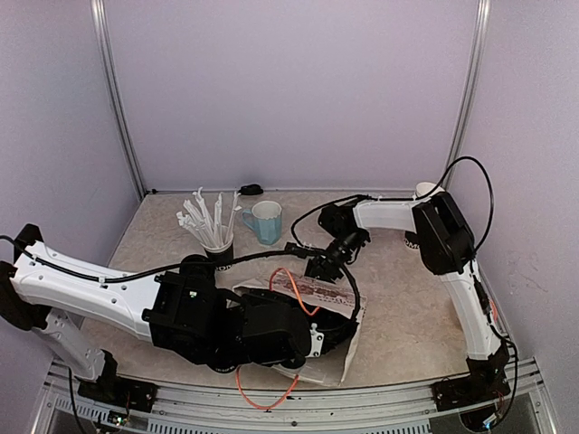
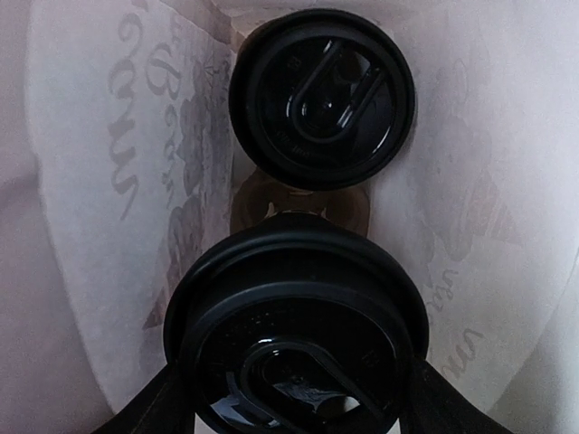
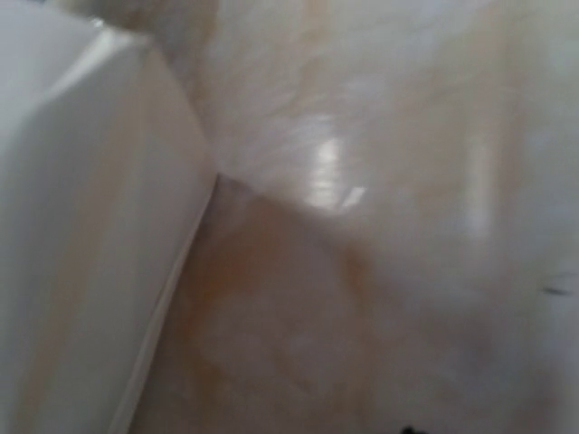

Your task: Pack the takeout coffee

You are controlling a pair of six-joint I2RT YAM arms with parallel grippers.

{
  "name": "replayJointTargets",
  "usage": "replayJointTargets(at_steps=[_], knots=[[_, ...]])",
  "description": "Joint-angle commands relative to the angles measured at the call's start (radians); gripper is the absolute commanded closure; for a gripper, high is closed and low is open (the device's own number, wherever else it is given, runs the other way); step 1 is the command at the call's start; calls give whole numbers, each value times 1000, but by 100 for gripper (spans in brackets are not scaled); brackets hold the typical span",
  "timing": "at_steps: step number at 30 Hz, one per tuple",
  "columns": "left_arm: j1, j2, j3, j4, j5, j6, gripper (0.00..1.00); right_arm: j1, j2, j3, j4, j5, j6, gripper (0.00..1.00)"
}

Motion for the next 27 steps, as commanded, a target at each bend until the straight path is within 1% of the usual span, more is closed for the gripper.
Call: replayJointTargets(at_steps=[1,11,27], knots=[[-5,2,-28,25,25,15,53,22,-53,-11,-47,-73,-64,48],[4,5,-39,33,48,18,53,35,-43,-11,-88,-125,-117,49],[52,35,-85,90,90,37,53,46,-29,-27,-84,-153,-108,49]])
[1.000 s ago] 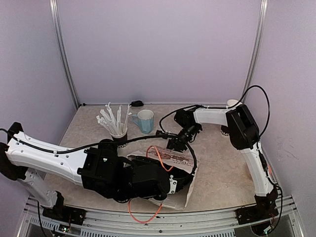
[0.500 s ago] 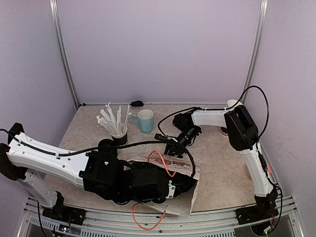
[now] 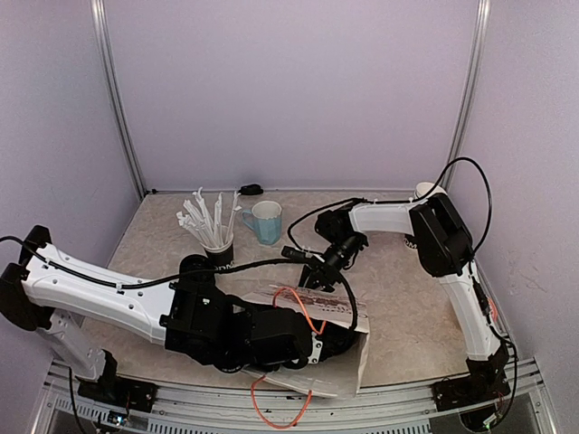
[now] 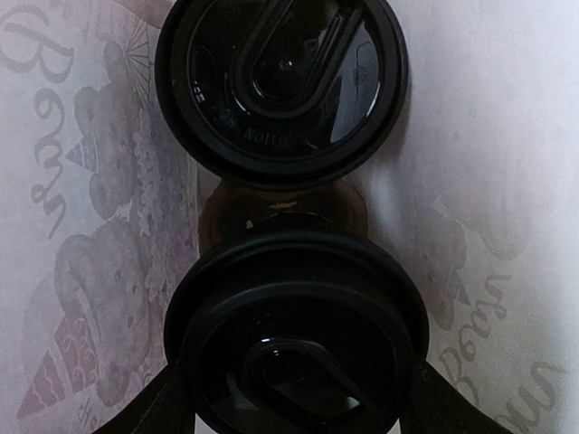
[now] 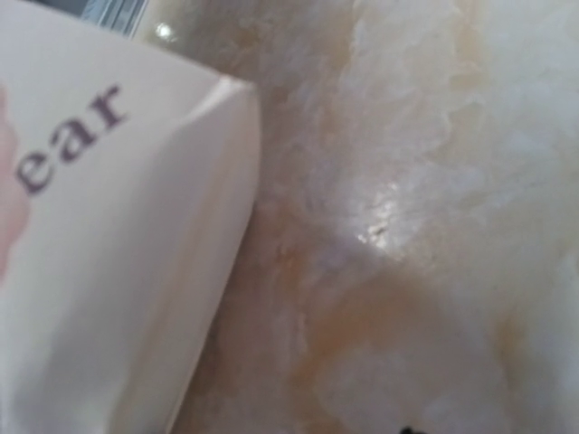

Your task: Pack the takeout coffee

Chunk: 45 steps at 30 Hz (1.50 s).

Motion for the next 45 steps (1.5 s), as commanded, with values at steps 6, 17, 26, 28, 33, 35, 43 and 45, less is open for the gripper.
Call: replayJointTargets(at_steps=[6,17,26,28,33,35,43,45], knots=[[40,15,-43,73,0,23,53,20,-22,-9,-35,-59,-13,50],[-3,5,24,-56,19,-75,53,94,-63,-108,-64,-89,-39,50],[-59,41,179,-258,205,-217,53,159,-72,-164,-126,-160,-82,49],[-53,46,192,-259,256,-223,53,140,-49,-130,-166,-168,-110,48],[10,37,199,-236,379,-240,53,75,-4,-54,-280,-186,-176,44],[29,40,194,-230,397,-246,53,38,-23,-52,-276,-161,-174,43],[70,91,211,-208,453,-253,53,-80,-87,-39,-245,-48,-141,42],[78,109,225,-202,471,-254,53,-110,-102,-35,-244,-35,-140,42]])
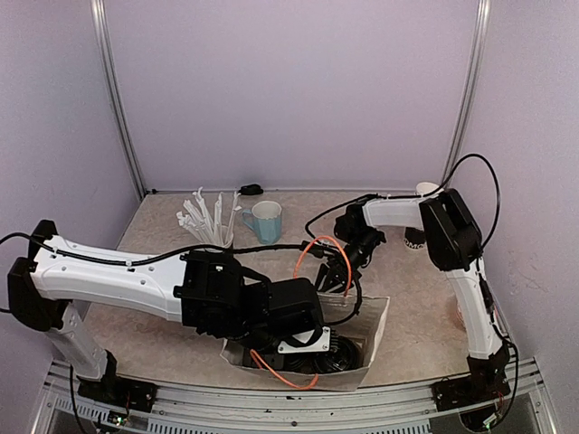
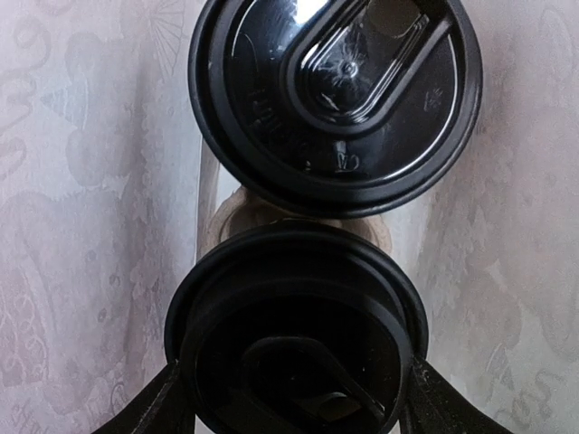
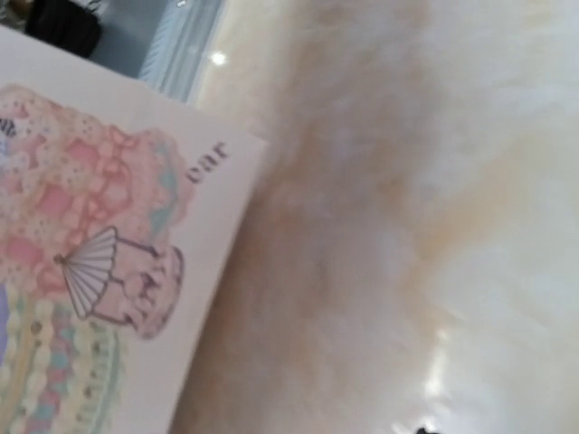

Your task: Pack the takeout coffee

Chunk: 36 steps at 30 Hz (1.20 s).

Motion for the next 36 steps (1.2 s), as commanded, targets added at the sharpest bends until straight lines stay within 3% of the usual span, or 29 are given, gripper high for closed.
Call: replayJointTargets(at_steps=[1,8,19,27,36], knots=[[19,46,41,24,85,-19,53,-60,-76,31,-16,51,2,42],[39,102,42,17,150,-36,53,-139,-157,2,-15,73,-8,43],[76,164,82,13,184,-70,45,-153,-301,-43,-47,60,-28,43],[77,100,156,-6,82,-113,22,-163,-389,-39,-56,94,-2,40],[93,50,193,-13,109,-120,10,-186,-428,-47,-56,128,31,38]])
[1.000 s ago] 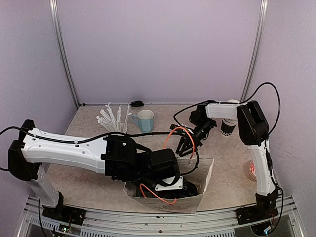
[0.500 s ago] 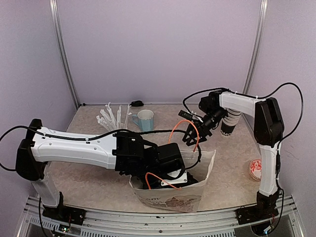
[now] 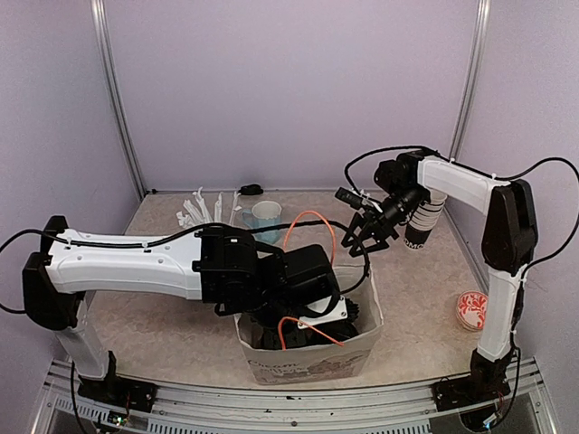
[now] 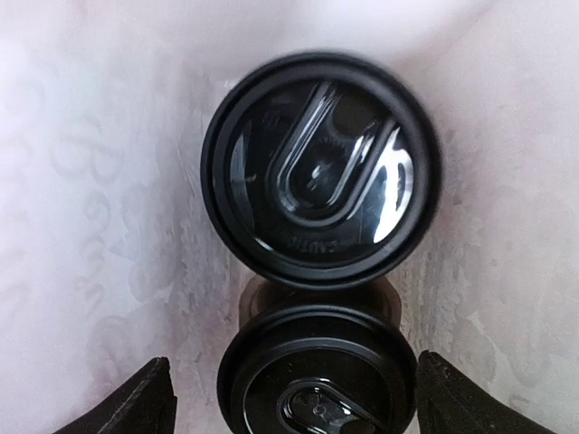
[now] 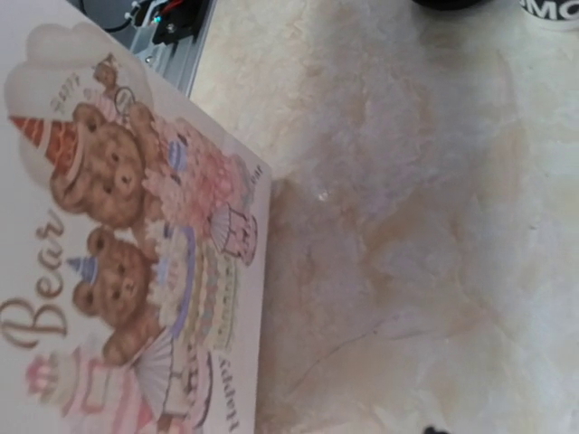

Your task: Pack the takeout coffee

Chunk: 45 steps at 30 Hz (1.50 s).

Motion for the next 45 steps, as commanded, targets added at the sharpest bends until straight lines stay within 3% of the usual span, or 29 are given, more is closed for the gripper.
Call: replayJointTargets(at_steps=[1,12,24,30,36,40,45], knots=[[14,-53,26,-2,17,-14,10,-19,-36,-11,-14,23,24,38],[38,-77,118,-70,-27,-77,9,-28,-33,27,-15,46,55,38],[44,-114,207,-8,-130,-67,10,-31,-54,68,-14,69,90,37],[43,-143,310,3,-63,-56,13,-31,-115,103,-14,61,123,38],[53,-189,342,31,24,-70,18,-19,-258,109,-15,-105,86,37],[69,-246,329,126,119,-100,20,130,-385,47,3,-54,11,33],[78,-307,308,226,54,-130,15,347,-388,44,75,75,152,34]])
